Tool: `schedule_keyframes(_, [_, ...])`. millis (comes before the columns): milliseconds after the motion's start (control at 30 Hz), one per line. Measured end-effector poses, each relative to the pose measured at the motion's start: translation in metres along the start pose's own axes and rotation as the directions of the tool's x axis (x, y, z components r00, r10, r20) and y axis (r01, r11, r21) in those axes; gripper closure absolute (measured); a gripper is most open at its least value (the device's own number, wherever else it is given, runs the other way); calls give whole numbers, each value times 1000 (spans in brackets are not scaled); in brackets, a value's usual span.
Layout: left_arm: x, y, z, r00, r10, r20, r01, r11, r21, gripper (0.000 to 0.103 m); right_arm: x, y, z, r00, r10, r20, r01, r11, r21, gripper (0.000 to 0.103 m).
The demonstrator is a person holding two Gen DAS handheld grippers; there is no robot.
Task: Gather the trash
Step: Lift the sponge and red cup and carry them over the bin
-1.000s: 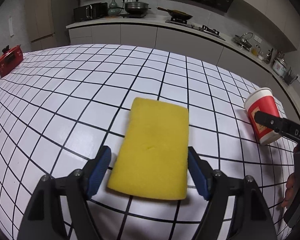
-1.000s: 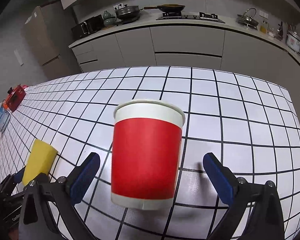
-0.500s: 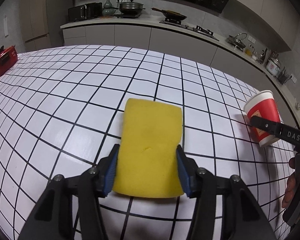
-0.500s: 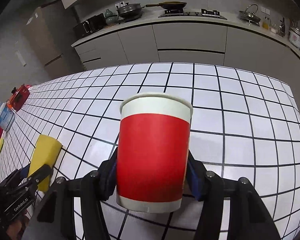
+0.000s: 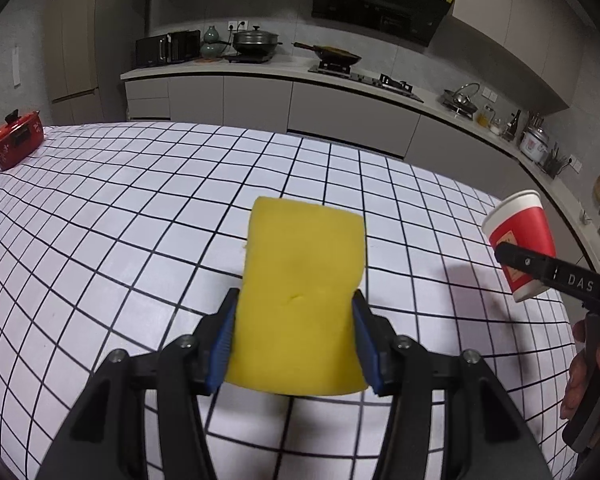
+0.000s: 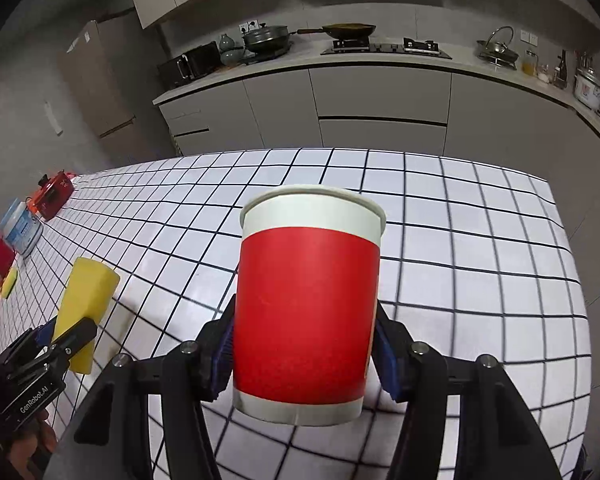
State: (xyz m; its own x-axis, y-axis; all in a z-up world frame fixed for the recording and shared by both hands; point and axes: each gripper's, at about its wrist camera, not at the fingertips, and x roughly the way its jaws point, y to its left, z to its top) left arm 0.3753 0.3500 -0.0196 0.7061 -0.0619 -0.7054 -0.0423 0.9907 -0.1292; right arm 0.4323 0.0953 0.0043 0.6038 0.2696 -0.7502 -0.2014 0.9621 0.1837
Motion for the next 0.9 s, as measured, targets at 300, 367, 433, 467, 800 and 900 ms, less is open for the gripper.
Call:
schedule_keyframes(300, [-27, -31, -14, 999, -24, 31, 23, 1000, 5, 49, -46, -17, -23, 999, 19, 27, -19, 1000, 3, 43])
schedule_keyframes(367, [-31, -41, -18, 999, -32, 36, 32, 999, 6, 49, -60, -25, -29, 999, 16, 35, -16, 1000, 2, 43])
schedule_keyframes(433, [-36, -50, -21, 998, -37, 43, 36, 999, 8, 49, -71, -35, -34, 999, 15, 42, -16, 1000, 7, 43])
schedule_keyframes(467, [-38, -55, -22, 998, -40, 46, 39, 999, 10, 49, -79, -41, -37, 999, 13, 47, -13, 1000, 10, 43])
schedule_keyframes(800, [-58, -112, -39, 996, -71, 60, 69, 997, 43, 49, -139, -97, -60, 997, 8, 82, -10, 1000, 27, 43])
schedule_keyframes(900, [-66, -129, -45, 995, -78, 61, 75, 996, 52, 49, -152, -108, -68, 996, 9, 87, -11, 1000, 25, 43])
